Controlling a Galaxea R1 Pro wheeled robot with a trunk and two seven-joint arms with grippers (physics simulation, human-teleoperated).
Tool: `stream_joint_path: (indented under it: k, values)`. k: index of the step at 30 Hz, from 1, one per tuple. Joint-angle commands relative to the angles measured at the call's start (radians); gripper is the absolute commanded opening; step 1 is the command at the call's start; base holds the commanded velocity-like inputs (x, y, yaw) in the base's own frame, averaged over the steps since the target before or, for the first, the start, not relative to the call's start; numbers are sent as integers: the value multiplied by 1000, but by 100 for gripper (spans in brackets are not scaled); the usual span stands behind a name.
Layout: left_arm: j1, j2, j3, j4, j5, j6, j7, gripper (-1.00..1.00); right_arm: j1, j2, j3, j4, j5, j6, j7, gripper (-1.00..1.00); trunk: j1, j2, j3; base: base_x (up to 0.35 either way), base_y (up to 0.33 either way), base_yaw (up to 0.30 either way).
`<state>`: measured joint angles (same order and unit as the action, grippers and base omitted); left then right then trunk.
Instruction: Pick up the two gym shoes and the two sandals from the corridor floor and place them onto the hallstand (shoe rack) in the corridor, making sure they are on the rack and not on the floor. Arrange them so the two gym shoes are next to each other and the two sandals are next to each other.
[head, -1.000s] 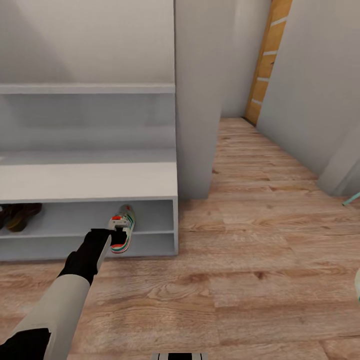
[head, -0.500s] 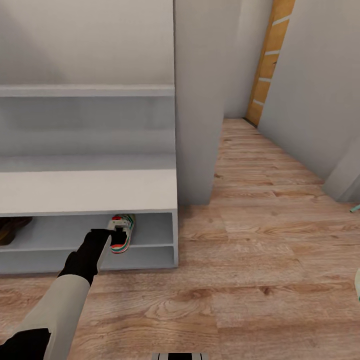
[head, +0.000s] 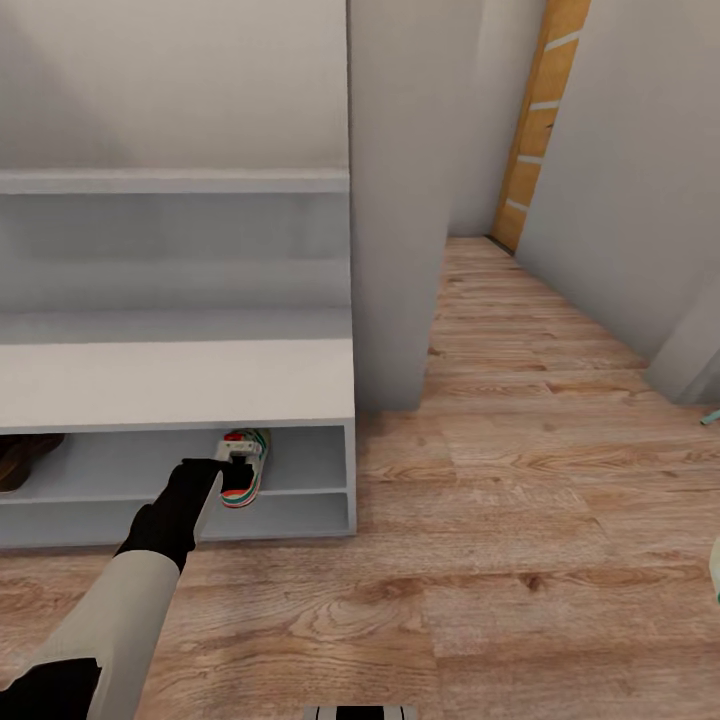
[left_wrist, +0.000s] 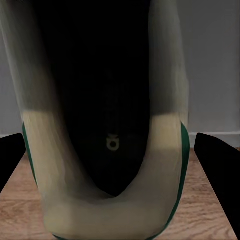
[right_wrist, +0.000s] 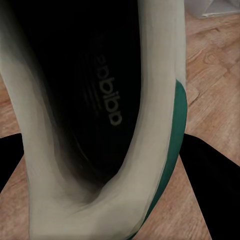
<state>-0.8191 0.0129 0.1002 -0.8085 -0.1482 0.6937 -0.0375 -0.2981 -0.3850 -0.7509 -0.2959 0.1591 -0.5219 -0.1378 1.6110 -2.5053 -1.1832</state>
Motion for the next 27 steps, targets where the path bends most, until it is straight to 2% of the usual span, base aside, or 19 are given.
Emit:
stream_joint_path:
  k: [1, 6, 13, 27]
  values:
    - [0, 0, 1, -1, -7, 4, -4, -100, -1, 0, -4, 1, 10, -3, -5, -100, 0, 0, -1, 0, 0, 0]
    - [-1, 0, 2, -1, -7, 4, -5, -100, -1, 0, -4, 1, 10, -3, -5, -100, 0, 0, -1, 0, 0, 0]
    - [-1, 1, 3, 0, -9, 4, -4, -100, -1, 0, -4, 1, 10, -3, -5, -100, 3, -2, -28, 0, 0, 0]
    - [1, 5, 1, -1, -8, -1, -2, -100, -1, 0, -4, 1, 11, -3, -5, -100, 3, -2, -28, 4, 0, 0]
